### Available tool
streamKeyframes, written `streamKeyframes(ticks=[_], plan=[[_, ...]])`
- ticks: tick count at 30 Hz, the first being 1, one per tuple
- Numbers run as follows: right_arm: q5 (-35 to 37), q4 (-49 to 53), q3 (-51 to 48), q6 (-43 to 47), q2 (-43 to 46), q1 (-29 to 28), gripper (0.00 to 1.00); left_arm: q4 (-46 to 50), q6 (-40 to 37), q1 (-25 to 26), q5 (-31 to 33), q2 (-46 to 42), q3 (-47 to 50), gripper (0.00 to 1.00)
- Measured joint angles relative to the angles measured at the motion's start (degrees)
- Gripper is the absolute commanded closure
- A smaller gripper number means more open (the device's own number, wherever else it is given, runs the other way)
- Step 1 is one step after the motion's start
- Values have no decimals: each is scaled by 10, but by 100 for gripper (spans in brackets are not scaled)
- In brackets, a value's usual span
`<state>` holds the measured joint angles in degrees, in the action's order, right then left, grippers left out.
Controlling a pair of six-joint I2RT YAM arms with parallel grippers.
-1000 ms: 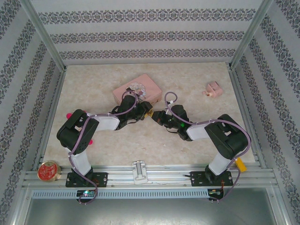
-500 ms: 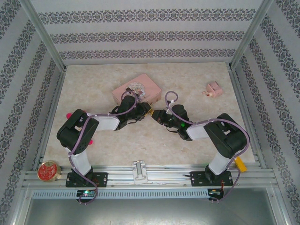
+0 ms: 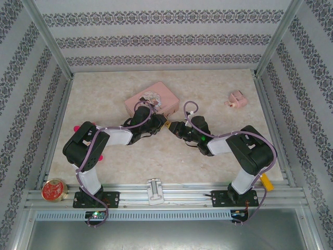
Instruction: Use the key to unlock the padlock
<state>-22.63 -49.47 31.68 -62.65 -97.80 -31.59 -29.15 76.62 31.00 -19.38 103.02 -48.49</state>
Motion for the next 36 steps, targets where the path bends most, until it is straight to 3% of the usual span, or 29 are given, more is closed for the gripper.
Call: streamKeyframes(ticks=[12, 21, 29, 36], plan=[[0, 30, 0, 38, 7, 4, 72, 5, 7, 0, 6, -12, 10, 100], [27, 172, 2, 122, 84, 7, 68, 38, 30, 0, 12, -34, 17, 100], [145, 410, 97, 279, 151, -51, 75, 101, 28, 0, 10, -58, 10, 100], [239, 516, 168, 389, 139, -122, 76, 157, 16, 0, 10, -73, 0, 100]])
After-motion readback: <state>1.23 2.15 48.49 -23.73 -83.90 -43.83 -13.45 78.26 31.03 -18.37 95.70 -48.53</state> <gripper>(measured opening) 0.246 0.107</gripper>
